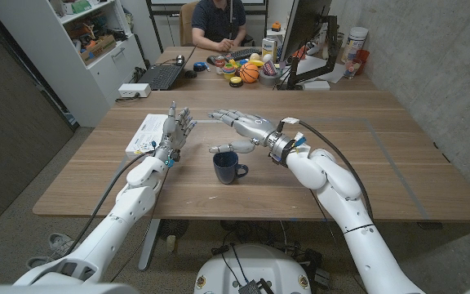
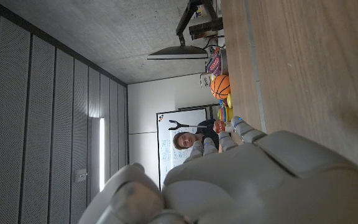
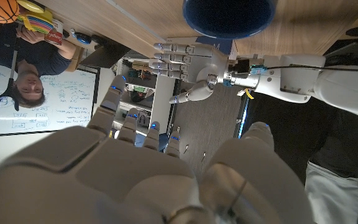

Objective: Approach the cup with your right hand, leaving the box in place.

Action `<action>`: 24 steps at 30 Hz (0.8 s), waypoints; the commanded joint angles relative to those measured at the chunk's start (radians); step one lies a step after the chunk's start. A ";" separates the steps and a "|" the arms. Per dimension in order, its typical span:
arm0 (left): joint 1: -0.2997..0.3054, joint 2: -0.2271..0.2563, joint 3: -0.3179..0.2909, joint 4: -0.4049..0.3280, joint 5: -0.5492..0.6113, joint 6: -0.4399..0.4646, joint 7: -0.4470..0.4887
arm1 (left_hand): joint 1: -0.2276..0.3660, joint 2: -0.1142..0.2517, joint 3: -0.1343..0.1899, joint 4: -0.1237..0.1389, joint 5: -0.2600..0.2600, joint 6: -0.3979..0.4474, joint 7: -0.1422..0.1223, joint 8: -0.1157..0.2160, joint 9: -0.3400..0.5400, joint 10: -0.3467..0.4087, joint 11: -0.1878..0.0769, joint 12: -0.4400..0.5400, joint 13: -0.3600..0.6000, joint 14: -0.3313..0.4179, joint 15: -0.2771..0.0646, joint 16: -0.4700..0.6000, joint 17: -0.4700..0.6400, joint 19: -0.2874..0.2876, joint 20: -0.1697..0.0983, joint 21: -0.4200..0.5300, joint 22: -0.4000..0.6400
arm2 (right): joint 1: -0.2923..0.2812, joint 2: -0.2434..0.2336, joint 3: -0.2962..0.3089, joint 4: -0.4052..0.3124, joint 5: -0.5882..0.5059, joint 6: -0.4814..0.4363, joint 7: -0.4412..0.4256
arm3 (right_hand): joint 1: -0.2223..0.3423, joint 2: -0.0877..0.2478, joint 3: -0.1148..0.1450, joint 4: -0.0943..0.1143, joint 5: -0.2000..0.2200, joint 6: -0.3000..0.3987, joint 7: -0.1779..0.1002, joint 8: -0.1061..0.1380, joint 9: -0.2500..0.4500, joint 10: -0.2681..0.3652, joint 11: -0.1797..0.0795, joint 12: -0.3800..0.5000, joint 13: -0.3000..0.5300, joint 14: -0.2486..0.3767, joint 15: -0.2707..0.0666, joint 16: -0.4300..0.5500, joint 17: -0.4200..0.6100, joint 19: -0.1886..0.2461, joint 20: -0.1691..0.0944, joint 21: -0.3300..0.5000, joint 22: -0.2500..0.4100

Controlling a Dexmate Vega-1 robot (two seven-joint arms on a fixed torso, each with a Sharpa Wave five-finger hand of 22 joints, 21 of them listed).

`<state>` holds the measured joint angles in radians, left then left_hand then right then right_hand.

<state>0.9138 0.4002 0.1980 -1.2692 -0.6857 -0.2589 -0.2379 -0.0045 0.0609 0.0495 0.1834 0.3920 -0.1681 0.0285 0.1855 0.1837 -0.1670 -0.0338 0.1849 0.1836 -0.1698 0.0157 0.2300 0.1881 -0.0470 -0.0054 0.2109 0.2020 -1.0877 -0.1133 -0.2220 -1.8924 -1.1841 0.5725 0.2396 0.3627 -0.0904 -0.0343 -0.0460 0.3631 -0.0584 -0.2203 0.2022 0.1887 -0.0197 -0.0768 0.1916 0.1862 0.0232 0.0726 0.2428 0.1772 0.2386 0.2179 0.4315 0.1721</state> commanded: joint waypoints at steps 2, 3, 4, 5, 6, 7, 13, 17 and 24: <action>0.025 0.016 -0.012 -0.032 -0.025 0.033 -0.012 | -0.001 0.116 -0.004 0.008 0.001 -0.110 0.001 0.004 0.002 -0.085 0.001 0.004 0.005 -0.061 0.001 0.007 0.005 -0.009 0.002 0.007 0.004 | -0.003 -0.046 -0.043 -0.021 -0.009 -0.002 0.068 | 0.055 0.000 0.000 -0.029 0.012 0.008 -0.001 0.002 0.002 -0.023 -0.009 -0.007 0.004 -0.017 0.001 -0.017 0.000 -0.003 0.001 -0.028 0.000; 0.027 0.018 -0.012 -0.035 -0.023 0.034 -0.010 | -0.001 0.116 -0.004 0.008 0.001 -0.111 0.001 0.004 0.002 -0.086 0.002 0.004 0.005 -0.061 0.002 0.007 0.005 -0.009 0.003 0.007 0.004 | -0.002 -0.049 -0.044 -0.021 -0.003 0.002 0.076 | 0.059 0.000 0.000 -0.031 0.012 0.008 -0.001 0.002 0.002 -0.025 -0.009 -0.007 0.004 -0.018 0.001 -0.018 0.000 -0.004 0.001 -0.030 0.000; 0.028 0.018 -0.014 -0.036 -0.029 0.038 -0.015 | -0.001 0.116 -0.005 0.008 0.001 -0.110 0.002 0.004 0.002 -0.085 0.002 0.004 0.005 -0.061 0.002 0.007 0.005 -0.009 0.003 0.007 0.004 | 0.002 -0.052 -0.045 -0.019 0.014 0.009 0.096 | 0.061 0.000 0.000 -0.032 0.012 0.008 -0.001 0.001 0.002 -0.026 -0.009 -0.007 0.004 -0.020 0.000 -0.019 0.000 -0.004 0.001 -0.032 0.000; 0.030 0.020 -0.014 -0.039 -0.030 0.039 -0.015 | -0.001 0.116 -0.005 0.008 0.001 -0.110 0.001 0.005 0.002 -0.085 0.003 0.004 0.005 -0.060 0.002 0.007 0.005 -0.009 0.003 0.007 0.004 | 0.004 -0.054 -0.047 -0.020 0.022 0.010 0.113 | 0.070 -0.001 -0.001 -0.036 0.012 0.006 -0.001 0.001 0.002 -0.028 -0.010 -0.007 0.004 -0.023 0.000 -0.021 0.000 -0.005 0.001 -0.036 0.001; 0.031 0.023 -0.014 -0.041 -0.026 0.038 -0.014 | -0.001 0.115 -0.005 0.008 0.001 -0.110 0.001 0.004 0.002 -0.085 0.003 0.004 0.005 -0.060 0.002 0.007 0.005 -0.008 0.002 0.007 0.004 | 0.003 -0.057 -0.049 -0.024 0.016 0.011 0.118 | 0.079 -0.003 -0.002 -0.040 0.012 0.005 -0.001 0.000 0.002 -0.032 -0.012 -0.008 0.004 -0.030 -0.001 -0.025 0.000 -0.006 0.001 -0.041 0.001; 0.033 0.023 -0.016 -0.041 -0.027 0.036 -0.016 | -0.001 0.115 -0.005 0.008 0.001 -0.111 0.000 0.004 0.002 -0.086 0.002 0.004 0.005 -0.061 0.002 0.007 0.005 -0.009 0.003 0.007 0.004 | 0.006 -0.059 -0.049 -0.025 0.030 0.014 0.141 | 0.080 -0.003 -0.002 -0.041 0.012 0.005 -0.001 0.000 0.002 -0.033 -0.013 -0.008 0.004 -0.029 -0.001 -0.025 0.000 -0.006 0.001 -0.041 0.001; 0.030 0.045 -0.025 -0.051 -0.071 0.094 -0.060 | -0.002 0.114 -0.006 0.008 0.001 -0.108 0.000 0.006 0.002 -0.084 0.003 0.004 0.005 -0.060 0.004 0.007 0.005 -0.009 0.005 0.007 0.004 | 0.020 -0.057 -0.034 -0.030 0.137 0.002 0.299 | 0.101 -0.005 -0.007 -0.050 0.011 0.010 -0.001 0.002 0.003 -0.048 -0.017 -0.010 0.004 -0.028 -0.011 -0.027 0.000 0.012 -0.002 -0.047 0.002; 0.012 0.047 -0.024 -0.037 -0.070 0.090 -0.085 | -0.003 0.111 -0.010 0.009 0.000 -0.101 0.001 0.008 0.002 -0.080 0.005 0.006 0.005 -0.059 0.006 0.008 0.005 -0.009 0.007 0.007 0.004 | 0.039 -0.056 -0.038 -0.035 0.112 0.000 0.318 | 0.126 -0.007 -0.021 -0.057 0.009 -0.017 -0.001 -0.010 0.003 -0.104 -0.013 -0.016 0.005 -0.067 -0.007 -0.043 0.001 0.034 0.000 -0.066 0.001; 0.008 0.053 -0.016 -0.029 -0.089 0.128 -0.128 | -0.005 0.106 -0.015 0.009 -0.001 -0.087 0.003 0.013 0.002 -0.066 0.011 0.010 0.004 -0.054 0.010 0.010 0.005 -0.005 0.010 0.009 0.005 | 0.053 -0.051 -0.079 -0.019 0.045 0.004 0.305 | 0.149 0.002 -0.030 -0.060 0.010 -0.058 -0.001 -0.019 0.004 -0.157 -0.027 -0.017 0.006 -0.098 -0.018 -0.051 0.002 0.021 0.000 -0.097 0.001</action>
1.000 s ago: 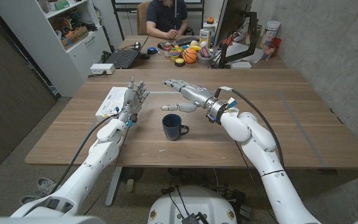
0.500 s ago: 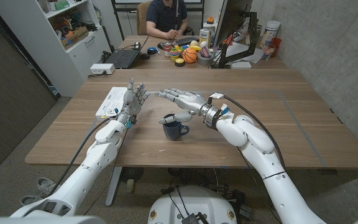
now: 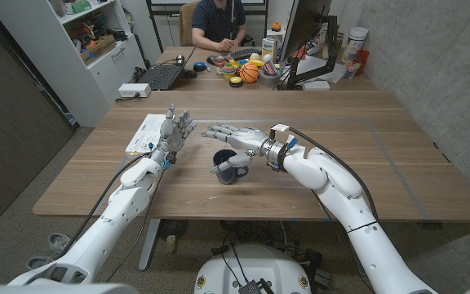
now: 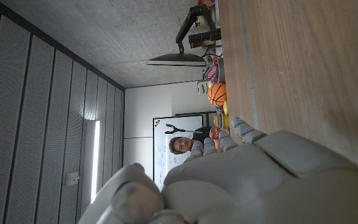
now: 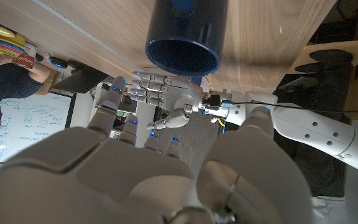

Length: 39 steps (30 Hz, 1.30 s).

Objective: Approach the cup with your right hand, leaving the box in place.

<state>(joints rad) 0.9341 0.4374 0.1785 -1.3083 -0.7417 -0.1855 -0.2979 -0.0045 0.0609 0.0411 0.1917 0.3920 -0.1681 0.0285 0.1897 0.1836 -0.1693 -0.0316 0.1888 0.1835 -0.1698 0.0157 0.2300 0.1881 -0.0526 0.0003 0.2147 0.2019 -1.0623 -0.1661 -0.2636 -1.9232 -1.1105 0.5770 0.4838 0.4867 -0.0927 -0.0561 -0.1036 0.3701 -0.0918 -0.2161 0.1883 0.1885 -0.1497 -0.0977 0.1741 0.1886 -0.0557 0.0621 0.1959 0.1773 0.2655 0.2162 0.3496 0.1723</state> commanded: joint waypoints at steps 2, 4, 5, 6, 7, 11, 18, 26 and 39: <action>-0.006 0.014 0.000 0.005 -0.026 0.042 -0.058 | -0.006 0.106 -0.008 0.001 -0.001 -0.086 0.004 0.009 0.002 -0.063 0.009 0.006 0.004 -0.054 0.010 0.010 0.005 0.001 0.005 0.005 0.005 | 0.031 0.000 -0.051 0.018 -0.057 -0.001 0.048 | 0.042 0.011 -0.008 -0.006 0.004 -0.036 -0.005 -0.005 0.005 -0.042 -0.014 0.002 0.005 -0.033 -0.013 -0.006 0.002 -0.018 0.002 -0.030 0.001; 0.003 0.016 -0.006 -0.006 -0.026 0.040 -0.050 | -0.006 0.105 -0.009 0.001 -0.002 -0.086 0.004 0.009 0.002 -0.063 0.009 0.006 0.004 -0.053 0.011 0.010 0.005 0.002 0.005 0.006 0.005 | 0.032 0.001 -0.060 0.027 -0.066 -0.002 0.042 | 0.049 0.014 -0.008 -0.008 0.005 -0.041 -0.005 -0.005 0.005 -0.052 -0.015 0.002 0.005 -0.039 -0.012 -0.007 0.002 -0.023 0.002 -0.037 0.001; 0.006 0.020 -0.007 -0.012 -0.024 0.039 -0.048 | -0.006 0.105 -0.010 0.001 -0.002 -0.086 0.004 0.008 0.002 -0.062 0.008 0.006 0.004 -0.053 0.011 0.010 0.005 0.002 0.005 0.006 0.005 | 0.034 -0.001 -0.064 0.029 -0.074 0.001 0.033 | 0.052 0.015 -0.009 -0.009 0.005 -0.044 -0.005 -0.005 0.005 -0.055 -0.017 0.002 0.005 -0.042 -0.014 -0.007 0.002 -0.026 0.002 -0.040 0.001; 0.010 0.024 -0.008 -0.019 -0.016 0.034 -0.042 | -0.006 0.105 -0.011 0.001 -0.002 -0.086 0.004 0.008 0.002 -0.062 0.007 0.006 0.004 -0.053 0.011 0.010 0.005 0.002 0.005 0.006 0.005 | 0.035 -0.003 -0.068 0.032 -0.078 0.004 0.027 | 0.057 0.017 -0.009 -0.010 0.005 -0.049 -0.005 -0.005 0.005 -0.062 -0.015 0.001 0.005 -0.044 -0.015 -0.006 0.002 -0.029 0.002 -0.045 0.001; 0.014 0.026 -0.009 -0.025 -0.010 0.030 -0.036 | -0.006 0.104 -0.011 0.001 -0.002 -0.085 0.004 0.008 0.002 -0.062 0.008 0.006 0.004 -0.053 0.011 0.010 0.005 0.002 0.005 0.006 0.005 | 0.037 -0.003 -0.070 0.034 -0.076 0.004 0.029 | 0.060 0.017 -0.010 -0.010 0.005 -0.052 -0.005 -0.005 0.005 -0.065 -0.012 0.002 0.005 -0.046 -0.014 -0.006 0.002 -0.031 0.002 -0.048 0.001; 0.024 0.026 -0.014 -0.036 -0.012 0.026 -0.030 | -0.007 0.104 -0.013 0.001 -0.002 -0.084 0.003 0.008 0.002 -0.061 0.007 0.005 0.004 -0.053 0.011 0.010 0.005 0.003 0.005 0.006 0.005 | 0.042 -0.005 -0.076 0.040 -0.076 0.005 0.032 | 0.066 0.019 -0.012 -0.011 0.006 -0.059 -0.005 -0.006 0.005 -0.069 -0.018 0.004 0.005 -0.050 -0.018 -0.006 0.002 -0.035 0.002 -0.055 0.002; 0.027 0.019 -0.012 -0.030 -0.018 0.023 -0.036 | -0.007 0.104 -0.016 0.001 -0.002 -0.085 0.004 0.007 0.002 -0.061 0.007 0.004 0.004 -0.052 0.011 0.010 0.005 0.003 0.006 0.006 0.005 | 0.039 -0.008 -0.072 0.037 -0.070 0.007 0.021 | 0.079 0.025 -0.013 -0.013 0.007 -0.067 -0.005 -0.004 0.006 -0.065 -0.020 0.010 0.006 -0.043 -0.026 -0.001 0.002 -0.030 0.001 -0.062 0.003; 0.029 0.015 -0.010 -0.029 -0.017 0.015 -0.037 | -0.007 0.104 -0.019 0.001 -0.003 -0.083 0.003 0.007 0.002 -0.060 0.007 0.003 0.004 -0.052 0.010 0.010 0.004 0.004 0.007 0.006 0.005 | 0.042 -0.013 -0.077 0.026 -0.086 -0.002 0.037 | 0.090 0.031 -0.018 -0.013 0.007 -0.064 -0.005 0.002 0.007 -0.045 -0.026 0.019 0.005 -0.020 -0.031 0.009 0.002 -0.015 -0.001 -0.067 0.004; 0.032 0.011 -0.006 -0.020 -0.018 0.009 -0.036 | -0.007 0.105 -0.025 0.001 -0.003 -0.082 0.003 0.006 0.002 -0.060 0.008 0.002 0.004 -0.051 0.010 0.010 0.004 0.003 0.007 0.005 0.005 | 0.061 -0.009 -0.099 0.023 -0.106 -0.027 0.093 | 0.106 0.045 -0.019 -0.012 0.009 -0.067 -0.005 0.004 0.008 -0.055 -0.021 0.017 0.005 -0.024 -0.028 0.007 0.001 0.004 0.000 -0.072 0.005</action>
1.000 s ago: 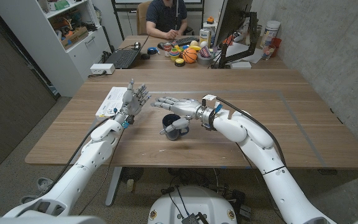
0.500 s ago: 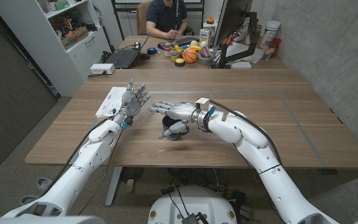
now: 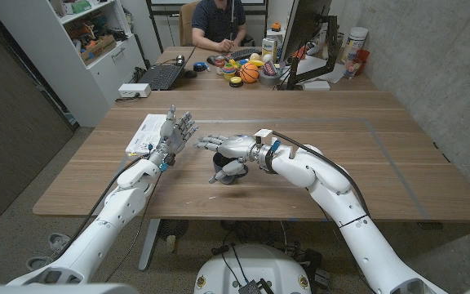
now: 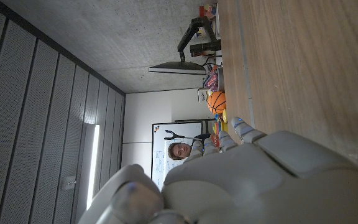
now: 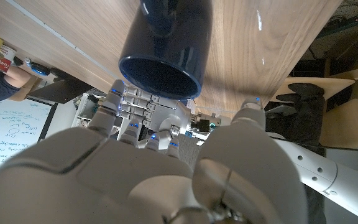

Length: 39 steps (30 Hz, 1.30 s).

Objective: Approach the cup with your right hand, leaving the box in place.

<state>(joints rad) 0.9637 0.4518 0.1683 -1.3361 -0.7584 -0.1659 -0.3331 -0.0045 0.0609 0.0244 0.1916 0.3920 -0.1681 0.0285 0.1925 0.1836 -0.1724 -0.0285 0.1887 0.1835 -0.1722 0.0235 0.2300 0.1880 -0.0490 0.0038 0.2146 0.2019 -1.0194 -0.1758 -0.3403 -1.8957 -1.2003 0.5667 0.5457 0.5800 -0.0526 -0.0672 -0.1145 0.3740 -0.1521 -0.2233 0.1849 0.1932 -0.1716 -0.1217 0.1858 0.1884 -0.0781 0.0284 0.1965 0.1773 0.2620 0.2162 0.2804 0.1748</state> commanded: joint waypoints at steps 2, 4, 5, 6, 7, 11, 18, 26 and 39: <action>0.001 -0.005 0.005 0.011 -0.001 -0.011 -0.003 | -0.007 0.105 -0.009 0.001 -0.003 -0.083 0.003 0.003 0.002 -0.057 0.005 0.002 0.004 -0.049 0.003 0.010 0.004 -0.001 0.004 0.006 0.005 | 0.023 -0.001 -0.026 -0.002 -0.021 -0.017 0.033 | 0.015 0.007 -0.008 -0.001 0.006 -0.006 0.002 0.008 0.003 -0.033 0.002 0.005 0.006 -0.001 0.005 0.007 0.001 0.009 0.000 -0.004 0.002; -0.002 -0.006 0.006 0.015 -0.001 -0.014 -0.006 | -0.006 0.105 -0.010 0.001 -0.003 -0.082 0.003 0.003 0.002 -0.057 0.004 0.002 0.004 -0.049 0.003 0.010 0.004 0.000 0.004 0.006 0.005 | 0.026 -0.003 -0.030 -0.003 -0.028 -0.018 0.034 | 0.016 0.009 -0.009 -0.001 0.006 -0.005 0.002 0.009 0.004 -0.030 -0.001 0.007 0.006 -0.001 0.004 0.007 0.001 0.012 0.000 -0.005 0.002; -0.003 -0.006 0.006 0.017 -0.001 -0.015 -0.008 | -0.006 0.105 -0.010 0.001 -0.003 -0.082 0.003 0.003 0.002 -0.056 0.004 0.002 0.004 -0.049 0.002 0.010 0.004 0.000 0.003 0.006 0.004 | 0.028 -0.004 -0.033 -0.005 -0.030 -0.018 0.039 | 0.017 0.010 -0.009 0.000 0.006 -0.005 0.002 0.009 0.004 -0.029 0.000 0.007 0.006 -0.001 0.005 0.007 0.001 0.013 0.000 -0.006 0.002; -0.005 -0.006 0.005 0.019 0.000 -0.016 -0.006 | -0.006 0.105 -0.010 0.001 -0.003 -0.083 0.004 0.002 0.002 -0.057 0.005 0.001 0.004 -0.049 0.003 0.010 0.004 0.000 0.003 0.006 0.004 | 0.031 -0.004 -0.037 -0.007 -0.034 -0.020 0.047 | 0.018 0.012 -0.009 0.000 0.006 -0.003 0.002 0.010 0.004 -0.028 0.003 0.007 0.006 0.000 0.007 0.008 0.001 0.015 0.000 -0.007 0.002; -0.005 -0.006 0.005 0.019 0.000 -0.016 -0.006 | -0.006 0.105 -0.010 0.001 -0.003 -0.082 0.004 0.003 0.002 -0.057 0.004 0.001 0.004 -0.049 0.003 0.010 0.004 0.000 0.003 0.006 0.004 | 0.031 -0.005 -0.037 -0.007 -0.034 -0.020 0.047 | 0.019 0.014 -0.010 0.001 0.006 -0.003 0.002 0.011 0.004 -0.028 0.005 0.007 0.006 0.002 0.010 0.008 0.001 0.017 0.000 -0.007 0.002; -0.011 -0.009 0.004 0.032 -0.002 -0.018 -0.008 | -0.006 0.106 -0.012 0.001 -0.003 -0.082 0.004 0.002 0.002 -0.057 0.003 0.001 0.004 -0.048 0.002 0.010 0.004 0.001 0.003 0.006 0.004 | 0.039 -0.001 -0.043 -0.002 -0.036 -0.028 0.064 | 0.023 0.022 -0.010 0.003 0.007 0.001 0.002 0.013 0.005 -0.024 0.006 0.009 0.006 0.006 0.011 0.010 0.001 0.026 0.000 -0.009 0.002; -0.021 -0.011 0.002 0.051 -0.002 -0.021 -0.015 | -0.006 0.106 -0.014 0.001 -0.003 -0.083 0.004 0.001 0.002 -0.057 0.004 0.001 0.004 -0.048 0.003 0.010 0.004 0.001 0.002 0.006 0.004 | 0.057 0.006 -0.053 0.020 -0.040 -0.035 0.063 | 0.029 0.033 -0.010 0.005 0.008 0.006 0.002 0.016 0.005 -0.020 0.007 0.010 0.005 0.007 0.015 0.010 0.001 0.038 0.001 -0.013 0.002; -0.039 -0.015 0.000 0.078 -0.002 -0.021 -0.028 | -0.006 0.107 -0.016 0.001 -0.002 -0.084 0.004 0.001 0.002 -0.057 0.004 0.000 0.004 -0.048 0.003 0.009 0.004 0.000 0.002 0.006 0.004 | 0.071 0.008 -0.057 0.042 -0.029 -0.034 0.062 | 0.034 0.040 -0.013 0.008 0.008 0.014 0.002 0.019 0.006 -0.017 0.004 0.011 0.006 0.008 0.015 0.010 0.001 0.044 0.002 -0.019 0.002; -0.064 -0.026 0.000 0.112 0.005 -0.020 -0.041 | -0.005 0.109 -0.019 0.001 -0.002 -0.084 0.004 0.000 0.002 -0.059 0.004 -0.001 0.004 -0.049 0.003 0.009 0.004 0.000 0.002 0.005 0.004 | 0.081 0.009 -0.055 0.051 -0.012 -0.031 0.064 | 0.039 0.046 -0.020 0.011 0.008 0.023 0.002 0.021 0.007 -0.007 0.001 0.013 0.005 0.014 0.012 0.011 0.001 0.051 0.002 -0.029 0.002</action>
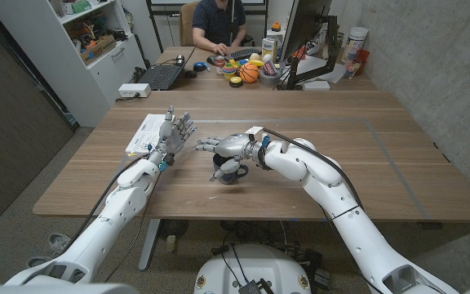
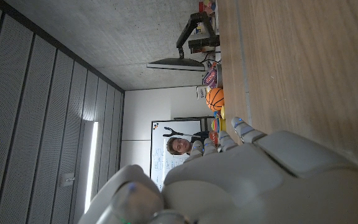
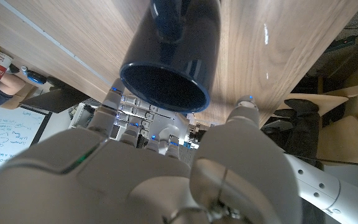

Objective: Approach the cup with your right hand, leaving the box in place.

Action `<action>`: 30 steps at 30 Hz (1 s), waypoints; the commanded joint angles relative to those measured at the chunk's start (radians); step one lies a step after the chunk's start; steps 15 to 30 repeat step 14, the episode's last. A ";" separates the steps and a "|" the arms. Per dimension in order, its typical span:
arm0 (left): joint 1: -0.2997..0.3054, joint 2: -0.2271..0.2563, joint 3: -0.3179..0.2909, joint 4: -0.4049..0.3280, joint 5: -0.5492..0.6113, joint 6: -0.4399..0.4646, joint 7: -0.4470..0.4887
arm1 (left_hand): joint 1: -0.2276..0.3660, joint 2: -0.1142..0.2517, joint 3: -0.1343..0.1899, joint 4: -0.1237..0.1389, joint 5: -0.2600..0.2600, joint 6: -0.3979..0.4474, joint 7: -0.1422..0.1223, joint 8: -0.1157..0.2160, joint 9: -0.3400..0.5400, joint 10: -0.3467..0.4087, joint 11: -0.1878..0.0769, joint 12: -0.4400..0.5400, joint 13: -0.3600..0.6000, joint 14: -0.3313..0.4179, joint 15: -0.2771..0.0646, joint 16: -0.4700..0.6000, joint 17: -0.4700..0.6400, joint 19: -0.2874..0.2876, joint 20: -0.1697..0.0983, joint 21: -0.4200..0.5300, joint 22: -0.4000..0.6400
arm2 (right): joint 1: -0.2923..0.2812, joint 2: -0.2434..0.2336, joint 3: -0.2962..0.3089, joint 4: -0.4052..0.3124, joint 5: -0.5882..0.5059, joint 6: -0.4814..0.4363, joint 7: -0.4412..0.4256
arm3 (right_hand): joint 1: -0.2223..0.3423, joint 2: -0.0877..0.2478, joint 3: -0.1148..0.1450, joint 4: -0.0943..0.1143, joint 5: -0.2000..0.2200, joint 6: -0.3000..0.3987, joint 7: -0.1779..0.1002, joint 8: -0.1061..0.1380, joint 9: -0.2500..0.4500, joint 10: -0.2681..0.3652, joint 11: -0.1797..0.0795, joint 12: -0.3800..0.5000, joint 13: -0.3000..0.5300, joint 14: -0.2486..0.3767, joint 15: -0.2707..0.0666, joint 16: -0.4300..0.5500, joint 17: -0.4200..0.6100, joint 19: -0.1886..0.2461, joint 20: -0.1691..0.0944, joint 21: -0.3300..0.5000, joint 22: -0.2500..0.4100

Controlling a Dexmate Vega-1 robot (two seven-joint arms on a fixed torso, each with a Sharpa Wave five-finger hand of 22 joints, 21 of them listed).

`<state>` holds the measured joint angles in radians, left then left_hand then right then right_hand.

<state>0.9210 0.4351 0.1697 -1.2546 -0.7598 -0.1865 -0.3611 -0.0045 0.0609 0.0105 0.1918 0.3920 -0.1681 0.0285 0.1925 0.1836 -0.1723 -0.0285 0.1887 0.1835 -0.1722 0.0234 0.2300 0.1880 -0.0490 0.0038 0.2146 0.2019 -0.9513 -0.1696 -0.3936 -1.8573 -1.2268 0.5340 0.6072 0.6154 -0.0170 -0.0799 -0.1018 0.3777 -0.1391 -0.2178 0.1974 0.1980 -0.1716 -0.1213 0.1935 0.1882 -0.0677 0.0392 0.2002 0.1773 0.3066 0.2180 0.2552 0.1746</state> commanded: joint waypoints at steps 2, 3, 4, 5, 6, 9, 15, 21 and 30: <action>-0.021 -0.009 -0.001 0.029 0.008 0.003 -0.014 | -0.005 0.109 -0.006 0.000 -0.002 -0.084 0.003 0.001 0.002 -0.059 0.002 -0.001 0.004 -0.048 0.003 0.009 0.004 0.000 0.002 0.005 0.004 | 0.011 0.001 0.001 0.011 0.018 0.003 0.004 | 0.004 0.011 -0.009 -0.001 0.004 0.011 -0.004 0.009 0.002 -0.007 -0.001 0.005 0.005 0.004 0.000 0.008 0.001 0.008 0.000 -0.006 0.002; -0.021 -0.011 -0.001 0.029 0.008 0.004 -0.014 | -0.005 0.109 -0.006 0.000 -0.002 -0.085 0.004 0.000 0.002 -0.059 0.003 -0.001 0.004 -0.049 0.003 0.009 0.004 0.000 0.003 0.005 0.004 | 0.010 0.000 0.001 0.009 0.018 0.004 0.004 | 0.004 0.011 -0.009 -0.001 0.004 0.012 -0.004 0.009 0.002 -0.006 -0.001 0.005 0.005 0.004 0.000 0.008 0.001 0.008 0.000 -0.006 0.002; -0.020 -0.011 -0.001 0.028 0.007 0.005 -0.014 | -0.005 0.109 -0.007 0.000 -0.002 -0.085 0.004 0.000 0.002 -0.059 0.003 -0.001 0.004 -0.049 0.003 0.009 0.004 0.000 0.003 0.005 0.004 | 0.009 0.000 0.003 0.008 0.022 0.004 0.007 | 0.005 0.011 -0.010 -0.001 0.004 0.013 -0.004 0.009 0.002 -0.006 0.000 0.005 0.005 0.005 0.000 0.008 0.001 0.009 0.000 -0.007 0.002; -0.019 -0.010 0.000 0.026 0.010 0.004 -0.012 | -0.005 0.109 -0.007 0.000 -0.002 -0.085 0.004 0.000 0.002 -0.059 0.004 -0.001 0.004 -0.049 0.003 0.009 0.004 -0.001 0.002 0.005 0.004 | 0.007 0.000 0.005 0.007 0.025 0.004 0.009 | 0.005 0.011 -0.011 -0.001 0.004 0.013 -0.004 0.009 0.002 -0.005 -0.001 0.005 0.005 0.005 -0.001 0.007 0.001 0.009 0.000 -0.008 0.002; -0.018 -0.010 0.000 0.024 0.011 0.004 -0.011 | -0.005 0.109 -0.007 0.000 -0.002 -0.085 0.003 0.000 0.002 -0.059 0.002 -0.001 0.004 -0.049 0.003 0.009 0.004 0.000 0.002 0.005 0.004 | 0.006 -0.003 0.005 0.005 0.025 0.006 0.009 | 0.005 0.011 -0.012 0.000 0.004 0.014 -0.004 0.009 0.002 -0.003 0.001 0.006 0.005 0.006 0.001 0.008 0.002 0.010 0.000 -0.009 0.002; -0.013 -0.010 -0.001 0.018 0.014 0.004 -0.007 | -0.005 0.109 -0.008 0.000 -0.002 -0.085 0.004 0.000 0.002 -0.060 0.003 -0.001 0.004 -0.048 0.004 0.009 0.004 0.000 0.003 0.005 0.004 | 0.001 -0.004 0.010 0.002 0.033 0.008 0.013 | 0.005 0.012 -0.014 0.000 0.003 0.015 -0.004 0.009 0.002 -0.001 0.000 0.006 0.005 0.006 0.000 0.008 0.002 0.011 0.000 -0.011 0.002; -0.009 -0.011 -0.002 0.009 0.016 0.004 -0.003 | -0.005 0.109 -0.009 0.000 -0.002 -0.085 0.004 0.000 0.002 -0.058 0.002 -0.001 0.004 -0.049 0.003 0.009 0.004 0.000 0.002 0.005 0.004 | -0.005 -0.005 0.013 -0.003 0.033 0.009 0.009 | 0.006 0.013 -0.017 0.002 0.003 0.017 -0.004 0.009 0.002 0.001 0.000 0.006 0.005 0.007 0.000 0.007 0.002 0.013 0.000 -0.016 0.002; -0.009 -0.011 -0.002 0.009 0.016 0.004 -0.003 | -0.005 0.109 -0.009 0.000 -0.002 -0.085 0.004 0.000 0.002 -0.058 0.002 -0.001 0.004 -0.049 0.003 0.009 0.004 0.000 0.002 0.005 0.004 | -0.005 -0.005 0.013 -0.003 0.033 0.009 0.009 | 0.006 0.013 -0.017 0.002 0.003 0.017 -0.004 0.009 0.002 0.001 0.000 0.006 0.005 0.007 0.000 0.007 0.002 0.013 0.000 -0.016 0.002; -0.009 -0.011 -0.002 0.009 0.016 0.004 -0.003 | -0.005 0.109 -0.009 0.000 -0.002 -0.085 0.004 0.000 0.002 -0.058 0.002 -0.001 0.004 -0.049 0.003 0.009 0.004 0.000 0.002 0.005 0.004 | -0.005 -0.005 0.013 -0.003 0.033 0.009 0.009 | 0.006 0.013 -0.017 0.002 0.003 0.017 -0.004 0.009 0.002 0.001 0.000 0.006 0.005 0.007 0.000 0.007 0.002 0.013 0.000 -0.016 0.002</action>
